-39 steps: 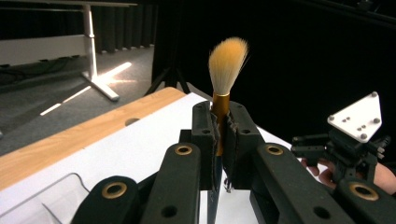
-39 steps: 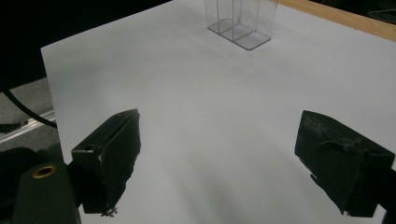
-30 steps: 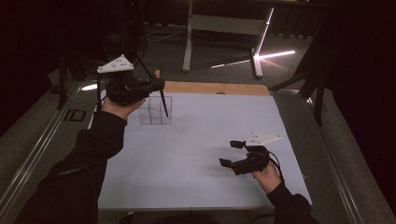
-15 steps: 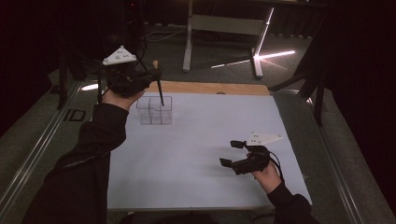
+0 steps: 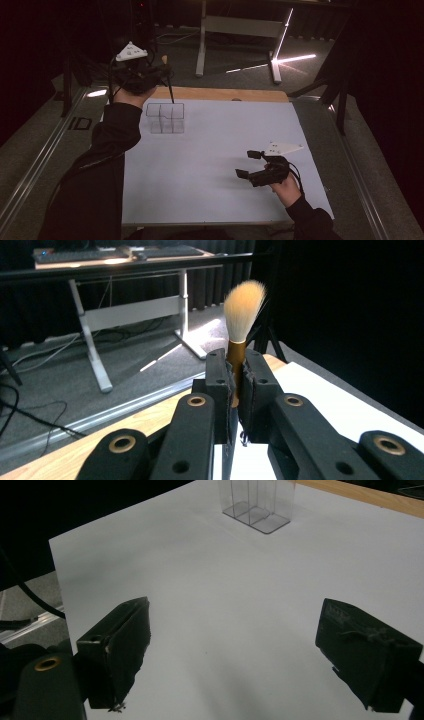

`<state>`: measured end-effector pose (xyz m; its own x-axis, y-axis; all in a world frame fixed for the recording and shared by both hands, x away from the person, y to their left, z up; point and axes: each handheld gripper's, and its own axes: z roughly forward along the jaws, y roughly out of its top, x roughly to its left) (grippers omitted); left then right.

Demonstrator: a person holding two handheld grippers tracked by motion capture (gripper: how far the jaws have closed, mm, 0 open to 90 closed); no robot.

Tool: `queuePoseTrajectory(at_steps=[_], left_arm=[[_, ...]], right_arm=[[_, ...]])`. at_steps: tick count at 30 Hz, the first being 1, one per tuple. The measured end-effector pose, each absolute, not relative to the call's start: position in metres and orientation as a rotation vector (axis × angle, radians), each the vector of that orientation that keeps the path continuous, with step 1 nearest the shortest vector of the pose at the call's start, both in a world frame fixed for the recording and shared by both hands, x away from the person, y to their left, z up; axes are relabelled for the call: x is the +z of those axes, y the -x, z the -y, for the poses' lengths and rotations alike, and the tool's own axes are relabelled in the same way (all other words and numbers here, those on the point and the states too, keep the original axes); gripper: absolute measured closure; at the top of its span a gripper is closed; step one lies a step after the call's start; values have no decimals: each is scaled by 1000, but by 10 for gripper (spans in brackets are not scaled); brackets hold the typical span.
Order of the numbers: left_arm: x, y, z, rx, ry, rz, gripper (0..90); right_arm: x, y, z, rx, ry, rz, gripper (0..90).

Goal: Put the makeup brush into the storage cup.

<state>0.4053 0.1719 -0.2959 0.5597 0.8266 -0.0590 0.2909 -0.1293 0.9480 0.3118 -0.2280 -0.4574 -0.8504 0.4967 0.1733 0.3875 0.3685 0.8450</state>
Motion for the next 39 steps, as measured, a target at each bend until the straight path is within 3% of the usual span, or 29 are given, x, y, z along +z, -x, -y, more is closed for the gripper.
queuePoseTrajectory(at_steps=[23, 39], left_arm=[[-346, -442, -179, 702, -1688, -1071, 841], [-380, -454, -179, 701, -1700, -1115, 840]], right_arm=[[-463, -312, 228, 1486, -825, -2522, 140], [-466, -313, 229, 1473, -835, -2531, 140]])
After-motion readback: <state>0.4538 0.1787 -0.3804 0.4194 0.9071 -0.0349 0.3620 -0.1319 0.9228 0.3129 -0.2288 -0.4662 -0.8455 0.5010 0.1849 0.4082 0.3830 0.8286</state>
